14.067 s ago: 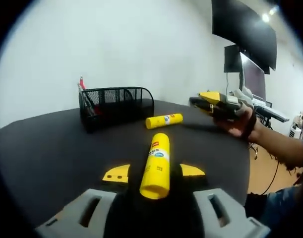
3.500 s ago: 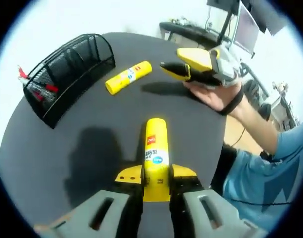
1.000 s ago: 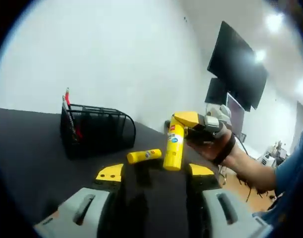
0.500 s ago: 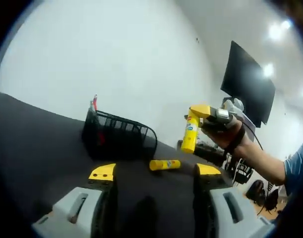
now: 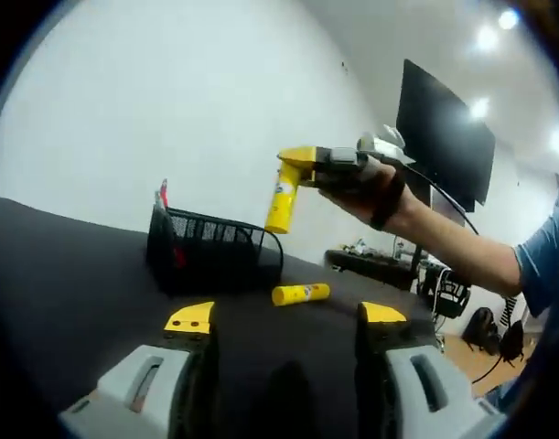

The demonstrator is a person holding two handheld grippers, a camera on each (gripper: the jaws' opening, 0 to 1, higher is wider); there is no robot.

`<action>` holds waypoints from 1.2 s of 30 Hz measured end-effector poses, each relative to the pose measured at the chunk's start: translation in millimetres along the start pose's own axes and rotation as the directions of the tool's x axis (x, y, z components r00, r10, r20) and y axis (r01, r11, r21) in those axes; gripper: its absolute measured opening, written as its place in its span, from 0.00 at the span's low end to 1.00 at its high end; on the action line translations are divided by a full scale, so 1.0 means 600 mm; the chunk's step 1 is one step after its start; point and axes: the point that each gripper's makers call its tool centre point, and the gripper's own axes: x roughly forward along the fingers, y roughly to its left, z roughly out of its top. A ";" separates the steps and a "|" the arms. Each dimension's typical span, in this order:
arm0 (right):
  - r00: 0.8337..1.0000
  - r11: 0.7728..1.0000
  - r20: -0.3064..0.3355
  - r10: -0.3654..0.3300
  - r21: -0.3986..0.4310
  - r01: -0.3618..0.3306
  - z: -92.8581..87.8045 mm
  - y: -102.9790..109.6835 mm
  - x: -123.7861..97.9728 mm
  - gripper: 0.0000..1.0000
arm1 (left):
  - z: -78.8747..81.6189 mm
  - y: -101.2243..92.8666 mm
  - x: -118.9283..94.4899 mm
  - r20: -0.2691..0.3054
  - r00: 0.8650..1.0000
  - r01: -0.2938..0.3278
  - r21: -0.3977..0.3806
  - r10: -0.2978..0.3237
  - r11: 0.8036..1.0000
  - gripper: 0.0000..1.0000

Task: Pick up pens and glue sticks and place them into the holder.

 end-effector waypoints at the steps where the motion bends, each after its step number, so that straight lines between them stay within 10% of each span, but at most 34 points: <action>1: 1.000 1.000 -0.001 0.000 -0.005 0.000 0.000 0.000 0.008 0.18 | 0.002 0.001 0.000 0.006 1.000 -0.001 -0.001 0.001 1.000 0.56; 36: 0.999 0.978 0.014 -0.034 -0.207 0.036 -0.096 0.008 0.184 0.18 | 0.000 -0.013 -0.005 0.017 0.999 0.037 0.024 -0.037 0.999 0.55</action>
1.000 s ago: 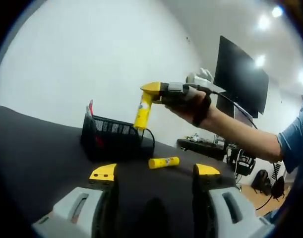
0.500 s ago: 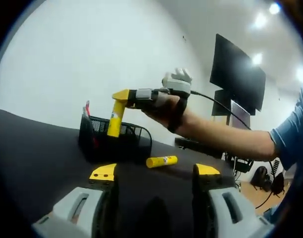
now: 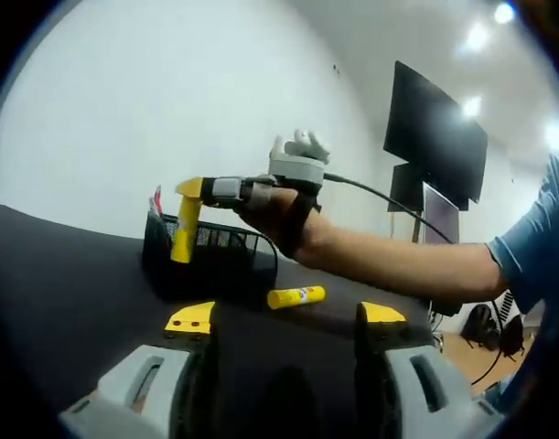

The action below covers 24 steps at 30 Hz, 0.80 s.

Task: Pick up pens and glue sticks and place them into the holder.

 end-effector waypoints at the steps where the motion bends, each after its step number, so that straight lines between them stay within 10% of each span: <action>1: 1.000 1.000 -0.003 -0.002 -0.003 0.002 -0.003 0.000 0.003 0.18 | 0.000 0.000 0.000 0.000 1.000 0.000 0.000 0.000 1.000 0.55; 24: 1.000 0.998 -0.006 -0.005 -0.058 0.005 -0.040 0.004 0.026 0.18 | -0.001 -0.001 0.001 -0.003 1.000 0.004 0.010 -0.004 1.000 0.56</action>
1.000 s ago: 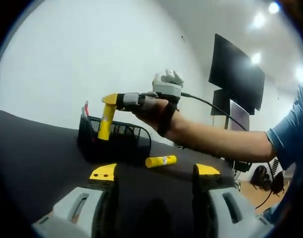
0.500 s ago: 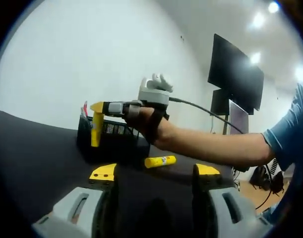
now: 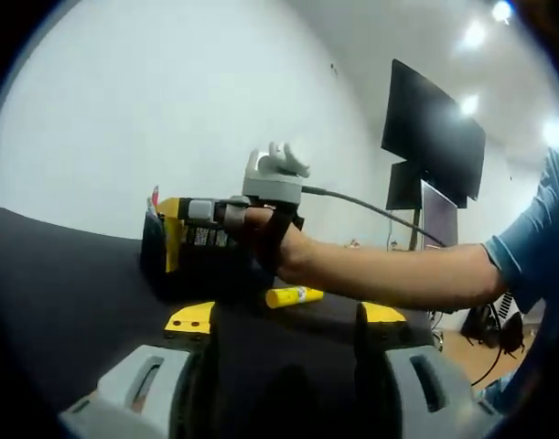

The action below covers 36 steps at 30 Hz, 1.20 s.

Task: Pick up pens and glue sticks and place them into the holder.

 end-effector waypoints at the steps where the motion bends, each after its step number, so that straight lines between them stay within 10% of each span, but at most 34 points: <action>1: 1.000 1.000 -0.002 0.001 0.000 -0.001 -0.003 0.001 0.000 0.18 | 0.000 0.000 0.000 0.001 1.000 -0.001 0.000 0.001 1.000 0.56; 36: 0.992 1.000 0.120 0.026 -0.007 -0.025 0.082 0.014 -0.044 0.19 | -0.003 0.004 0.001 -0.008 1.000 -0.006 0.008 0.006 1.000 0.56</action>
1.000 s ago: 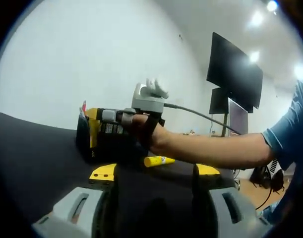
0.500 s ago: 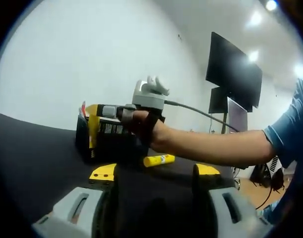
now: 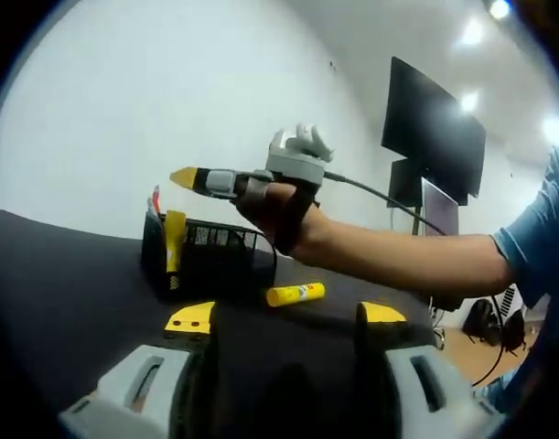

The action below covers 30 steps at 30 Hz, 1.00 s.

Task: Pick up pens and glue sticks and place them into the holder.

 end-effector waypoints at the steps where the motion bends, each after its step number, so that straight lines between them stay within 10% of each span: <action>1: 1.000 1.000 0.008 0.000 -0.003 0.000 0.008 0.000 -0.006 0.19 | 0.000 0.000 0.000 0.001 1.000 -0.001 -0.001 0.001 1.000 0.56; 16: 0.998 1.000 0.065 -0.017 -0.002 0.017 0.065 -0.039 -0.109 0.20 | 0.004 0.011 0.001 0.004 1.000 -0.016 -0.010 0.016 1.000 0.56; 30: 0.996 0.992 0.056 -0.065 -0.107 0.071 0.050 -0.073 -0.225 0.25 | -0.005 0.002 0.005 -0.028 0.999 -0.021 0.008 0.021 1.000 0.56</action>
